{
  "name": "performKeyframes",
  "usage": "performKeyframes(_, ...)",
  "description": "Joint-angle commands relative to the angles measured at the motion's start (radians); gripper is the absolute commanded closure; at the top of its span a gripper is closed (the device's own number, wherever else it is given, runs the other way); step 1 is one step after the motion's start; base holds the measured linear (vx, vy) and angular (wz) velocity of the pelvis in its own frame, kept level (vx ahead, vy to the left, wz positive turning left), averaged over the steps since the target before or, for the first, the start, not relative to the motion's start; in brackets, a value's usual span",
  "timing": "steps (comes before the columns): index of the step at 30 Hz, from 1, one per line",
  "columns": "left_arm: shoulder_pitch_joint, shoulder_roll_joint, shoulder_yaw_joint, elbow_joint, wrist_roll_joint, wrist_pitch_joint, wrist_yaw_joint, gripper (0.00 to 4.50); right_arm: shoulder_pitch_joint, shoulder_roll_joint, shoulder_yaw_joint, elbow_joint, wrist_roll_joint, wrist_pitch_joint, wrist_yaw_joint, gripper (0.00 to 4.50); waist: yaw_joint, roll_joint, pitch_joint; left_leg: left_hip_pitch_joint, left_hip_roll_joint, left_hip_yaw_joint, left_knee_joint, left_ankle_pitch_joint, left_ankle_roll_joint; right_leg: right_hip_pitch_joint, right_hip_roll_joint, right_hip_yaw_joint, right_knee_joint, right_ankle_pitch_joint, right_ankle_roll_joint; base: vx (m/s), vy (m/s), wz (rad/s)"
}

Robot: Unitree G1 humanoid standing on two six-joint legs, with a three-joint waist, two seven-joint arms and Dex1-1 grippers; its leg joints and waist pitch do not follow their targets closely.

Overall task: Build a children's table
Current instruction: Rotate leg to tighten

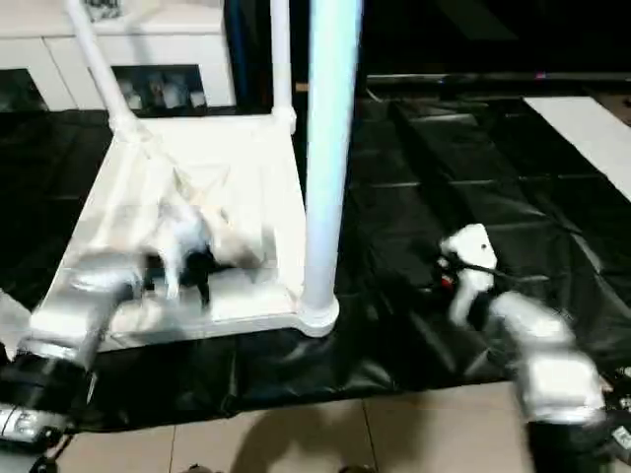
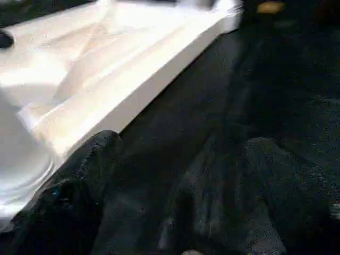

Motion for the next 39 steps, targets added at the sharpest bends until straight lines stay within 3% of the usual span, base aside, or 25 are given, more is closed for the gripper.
performKeyframes(1,0.03,-0.033,0.063,-0.039,0.054,0.059,0.188,3.3,0.008,0.042,-0.025,-0.067,-0.015,0.008,-0.127,0.0,-0.005,-0.009,-0.061,0.003,0.009,0.005,-0.062,-0.242,0.032,0.054,-0.025,0.026,-0.077,-0.326,-0.159,0.0,0.0,0.0)
performKeyframes(8,0.203,-0.188,0.219,-0.206,0.054,0.007,0.51,2.72,0.046,0.191,-0.003,-0.11,-0.07,0.023,-0.342,0.0,-0.006,-0.007,-0.062,-0.002,0.01,0.002,-0.065,-0.25,0.039,0.046,-0.023,0.027,-0.082,-0.329,-0.135,0.0,0.0,0.0)
performKeyframes(10,0.265,-0.216,0.222,-0.236,0.067,0.002,0.553,2.72,0.051,0.196,0.047,-0.101,-0.106,0.007,-0.335,0.0,-0.008,-0.001,-0.064,-0.002,0.009,0.001,-0.065,-0.242,0.035,0.046,-0.019,0.027,-0.078,-0.293,-0.133,0.0,0.0,0.0)
performKeyframes(13,0.296,-0.226,0.211,-0.248,0.079,-0.011,0.577,2.72,0.05,0.204,0.077,-0.096,-0.115,0.0,-0.332,0.0,-0.009,-0.01,-0.059,-0.003,0.006,0.003,-0.066,-0.277,0.039,0.041,-0.02,0.029,-0.088,-0.349,-0.109,0.0,0.0,0.0)
performKeyframes(15,0.306,-0.232,0.201,-0.26,0.091,-0.011,0.591,2.72,0.051,0.205,0.079,-0.1,-0.108,0.006,-0.332,0.0,-0.005,-0.004,-0.057,0.002,0.008,0.002,-0.068,-0.292,0.037,0.037,-0.021,0.029,-0.091,-0.373,-0.099,0.0,0.0,0.0)
performKeyframes(16,0.307,-0.249,0.199,-0.277,0.101,0.0,0.626,2.72,0.052,0.211,0.078,-0.106,-0.094,0.021,-0.343,0.0,-0.003,-0.013,-0.056,0.004,0.01,0.003,-0.067,-0.304,0.035,0.033,-0.021,0.031,-0.093,-0.381,-0.094,0.0,0.0,0.0)
performKeyframes(18,0.296,-0.261,0.206,-0.284,0.102,0.021,0.662,2.72,0.06,0.217,0.075,-0.12,-0.08,0.035,-0.353,0.0,-0.002,-0.009,-0.056,0.0,0.011,0.001,-0.07,-0.298,0.029,0.036,-0.021,0.031,-0.09,-0.368,-0.093,0.0,0.0,0.0)
performKeyframes(19,0.291,-0.26,0.208,-0.281,0.103,0.027,0.673,2.72,0.062,0.218,0.079,-0.124,-0.08,0.038,-0.358,0.0,-0.003,0.001,-0.058,-0.008,0.009,0.0,-0.066,-0.232,0.032,0.035,-0.018,0.033,-0.085,-0.28,-0.105,0.0,0.0,0.0)
performKeyframes(21,0.294,-0.246,0.194,-0.284,0.126,0.037,0.687,2.72,0.07,0.215,0.088,-0.127,-0.091,0.029,-0.355,0.0,-0.005,-0.002,-0.08,-0.041,-0.011,0.007,-0.024,0.136,0.152,0.018,0.003,0.017,-0.055,0.163,-0.204,0.0,0.0,0.0)
performKeyframes(24,0.309,-0.247,0.197,-0.305,0.114,0.049,0.69,2.72,0.076,0.207,0.099,-0.117,-0.112,0.009,-0.348,0.0,-0.003,-0.007,-0.106,-0.058,-0.03,0.009,0.007,0.234,0.282,0.009,0.004,0.003,-0.041,0.299,-0.267,-0.022,0.005,0.0)
performKeyframes(25,0.323,-0.239,0.194,-0.318,0.12,0.04,0.686,2.72,0.079,0.208,0.1,-0.116,-0.11,0.007,-0.349,0.0,-0.002,-0.005,-0.101,-0.063,-0.027,0.011,0.006,0.138,0.309,-0.002,0.0,-0.004,-0.066,0.156,-0.271,-0.088,0.022,-0.02)
performKeyframes(26,0.333,-0.234,0.194,-0.327,0.119,0.037,0.68,2.53,0.079,0.207,0.102,-0.113,-0.111,0.006,-0.352,0.0,-0.007,-0.005,-0.082,-0.047,-0.011,0.011,-0.012,-0.15,0.25,0.002,-0.011,-0.013,-0.094,-0.236,-0.221,-0.139,0.038,-0.06)
performKeyframes(27,0.347,-0.23,0.195,-0.34,0.126,0.031,0.684,2.43,0.08,0.204,0.105,-0.109,-0.115,0.003,-0.352,0.0,-0.012,-0.002,-0.07,-0.029,-0.005,0.009,-0.02,-0.304,0.193,-0.004,-0.012,-0.019,-0.108,-0.447,-0.166,-0.097,0.027,-0.05)
performKeyframes(28,0.368,-0.229,0.206,-0.366,0.114,0.015,0.681,2.43,0.078,0.196,0.107,-0.1,-0.115,-0.003,-0.349,0.0,-0.032,0.0,-0.046,-0.006,-0.003,-0.004,-0.027,-0.501,0.083,-0.018,-0.007,-0.041,-0.14,-0.715,-0.031,-0.095,0.029,-0.11)
performKeyframes(29,0.368,-0.229,0.206,-0.366,0.114,0.015,0.681,2.34,0.078,0.196,0.107,-0.1,-0.115,-0.003,-0.349,0.0,-0.047,0.007,-0.036,0.012,0.001,-0.019,-0.035,-0.616,0.026,-0.013,0.002,-0.073,-0.176,-0.772,0.063,0.0,0.0,0.0)
performKeyframes(30,0.396,-0.223,0.217,-0.4,0.124,0.01,0.697,2.34,0.076,0.183,0.107,-0.092,-0.11,-0.025,-0.333,0.0,-0.048,0.026,-0.027,0.035,0.015,-0.029,-0.055,-0.701,0.011,-0.01,0.014,-0.093,-0.181,-0.731,0.071,-0.095,0.026,-0.06)
performKeyframes(31,0.407,-0.225,0.224,-0.413,0.115,0.007,0.698,2.1,0.076,0.178,0.106,-0.096,-0.098,-0.031,-0.317,0.0,-0.029,0.048,-0.018,-0.044,0.08,-0.05,-0.172,-0.878,-0.009,0.108,0.009,-0.067,0.043,-0.412,-0.005,-0.12,0.003,0.0)
performKeyframes(32,0.419,-0.222,0.226,-0.426,0.107,0.0,0.691,2.01,0.077,0.17,0.106,-0.101,-0.09,-0.029,-0.302,0.0,-0.004,0.039,-0.001,-0.093,0.087,-0.025,-0.205,-0.942,-0.027,0.128,0.01,-0.061,0.113,-0.28,-0.03,-0.12,0.003,0.0)
performKeyframes(33,0.439,-0.214,0.224,-0.446,0.11,0.0,0.689,1.97,0.08,0.153,0.107,-0.108,-0.073,-0.024,-0.268,0.0,0.011,-0.015,-0.033,-0.003,0.055,0.01,-0.132,-0.78,0.003,0.078,-0.02,0.039,0.085,-0.465,0.015,-0.067,-0.063,0.03)
performKeyframes(34,0.457,-0.217,0.231,-0.463,0.098,-0.007,0.687,1.92,0.084,0.133,0.108,-0.114,-0.061,-0.02,-0.234,0.0,0.009,-0.052,-0.042,0.024,0.017,-0.01,-0.049,-0.615,-0.029,0.032,-0.076,0.055,-0.042,-0.708,0.028,-0.031,-0.088,-0.01)
performKeyframes(35,0.502,-0.222,0.24,-0.504,0.086,-0.012,0.687,1.81,0.095,0.08,0.109,-0.12,-0.035,-0.01,-0.149,0.0,0.017,-0.063,-0.021,0.032,-0.013,-0.014,0.086,-0.322,0.0,-0.016,-0.141,0.081,-0.154,-1.085,0.062,-0.031,-0.088,-0.01)
performKeyframes(36,0.502,-0.222,0.24,-0.504,0.086,-0.012,0.687,1.67,0.095,0.08,0.109,-0.12,-0.035,-0.01,-0.149,0.0,0.028,-0.046,-0.028,0.013,-0.005,-0.032,0.076,-0.226,0.016,0.015,-0.152,0.092,-0.141,-1.064,0.037,-0.061,-0.031,-0.14)
performKeyframes(37,0.54,-0.234,0.242,-0.537,0.069,-0.021,0.68,1.67,0.106,0.041,0.11,-0.126,-0.021,-0.008,-0.091,0.0,0.038,-0.032,-0.027,-0.024,0.01,-0.04,-0.005,-0.191,-0.01,0.054,-0.1,0.055,-0.103,-0.876,-0.001,0.0,0.0,0.0)
performKeyframes(38,0.573,-0.237,0.236,-0.563,0.077,-0.025,0.681,1.56,0.117,0.013,0.109,-0.136,-0.007,-0.006,-0.048,0.0,0.039,-0.021,-0.029,-0.022,0.02,-0.037,-0.049,-0.283,-0.03,0.051,-0.042,0.033,-0.071,-0.654,-0.024,0.0,0.0,0.0)
performKeyframes(39,0.612,-0.249,0.236,-0.591,0.083,-0.024,0.693,1.51,0.13,-0.021,0.107,-0.152,0.011,-0.001,0.002,0.0,0.035,-0.021,-0.023,-0.006,0.021,-0.034,-0.056,-0.404,-0.032,0.04,-0.032,0.034,-0.07,-0.601,-0.046,0.0,0.0,0.0)
